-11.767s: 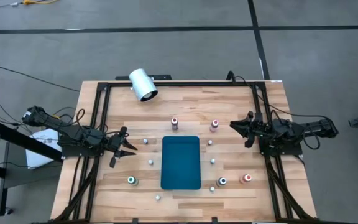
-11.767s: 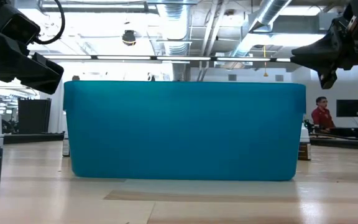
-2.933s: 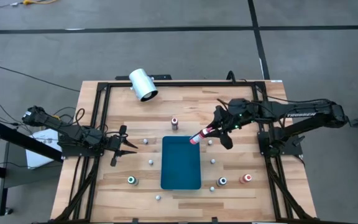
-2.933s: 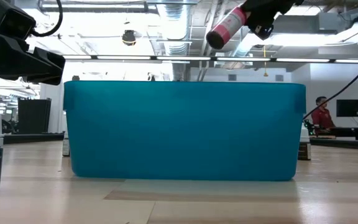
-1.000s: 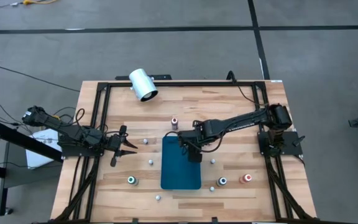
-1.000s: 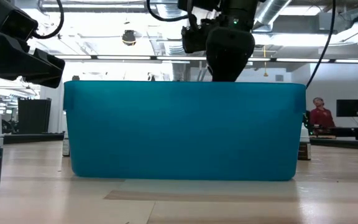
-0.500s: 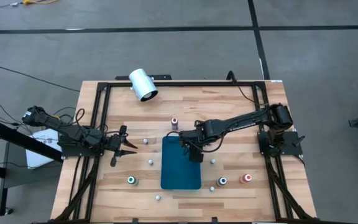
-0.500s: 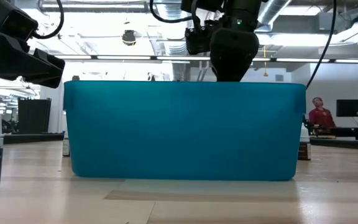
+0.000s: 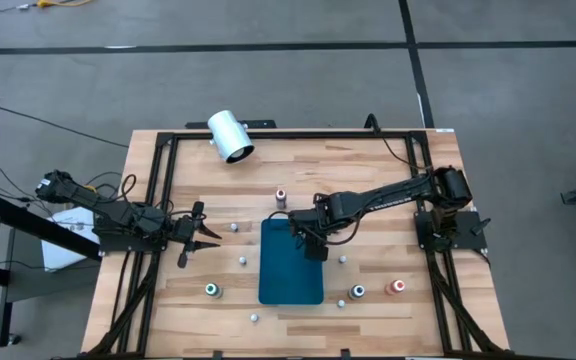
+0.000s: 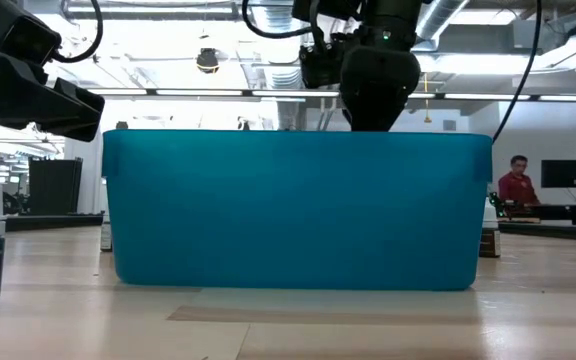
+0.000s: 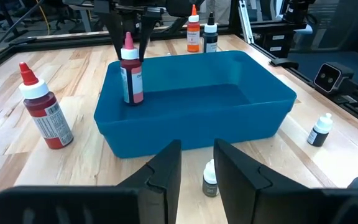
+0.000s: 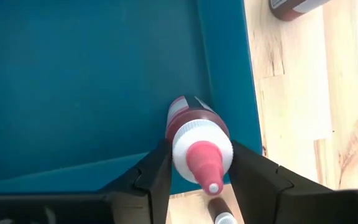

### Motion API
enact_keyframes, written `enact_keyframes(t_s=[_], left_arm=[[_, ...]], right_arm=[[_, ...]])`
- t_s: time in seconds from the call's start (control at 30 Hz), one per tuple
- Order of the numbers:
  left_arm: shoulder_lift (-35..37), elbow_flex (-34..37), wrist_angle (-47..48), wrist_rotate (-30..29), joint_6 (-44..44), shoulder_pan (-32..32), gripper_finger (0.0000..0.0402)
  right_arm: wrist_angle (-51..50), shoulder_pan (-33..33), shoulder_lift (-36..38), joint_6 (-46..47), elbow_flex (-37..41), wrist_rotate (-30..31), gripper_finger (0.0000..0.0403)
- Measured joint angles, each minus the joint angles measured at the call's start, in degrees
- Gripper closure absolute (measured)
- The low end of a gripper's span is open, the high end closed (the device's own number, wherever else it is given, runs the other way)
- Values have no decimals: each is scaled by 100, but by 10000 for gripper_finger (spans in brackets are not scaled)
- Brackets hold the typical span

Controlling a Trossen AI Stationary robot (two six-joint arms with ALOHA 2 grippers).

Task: Pick & Place food coloring
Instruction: Put the big pink food coloring bottle into the blue container, then put the big red food coloring bottle into the blue container

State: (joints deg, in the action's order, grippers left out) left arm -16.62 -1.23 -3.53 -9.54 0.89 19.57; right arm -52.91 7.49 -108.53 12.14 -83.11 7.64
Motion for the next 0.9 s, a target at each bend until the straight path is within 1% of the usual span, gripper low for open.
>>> enact_keyframes(t_s=[0.13, 0.57, 0.73, 0.9], left_arm=[[1, 2, 0, -2, -1, 0, 314], [1, 2, -2, -4, 0, 0, 314], [0, 4, -4, -4, 0, 0, 314], [0, 4, -7, -5, 0, 0, 314]], right_arm=[[-7, 0, -7, -2, 4, -86, 242], [-39, 0, -33, -11, 24, 135, 186], [-84, 0, -26, -11, 17, 164, 172], [-155, 0, 91, -11, -2, 181, 168]])
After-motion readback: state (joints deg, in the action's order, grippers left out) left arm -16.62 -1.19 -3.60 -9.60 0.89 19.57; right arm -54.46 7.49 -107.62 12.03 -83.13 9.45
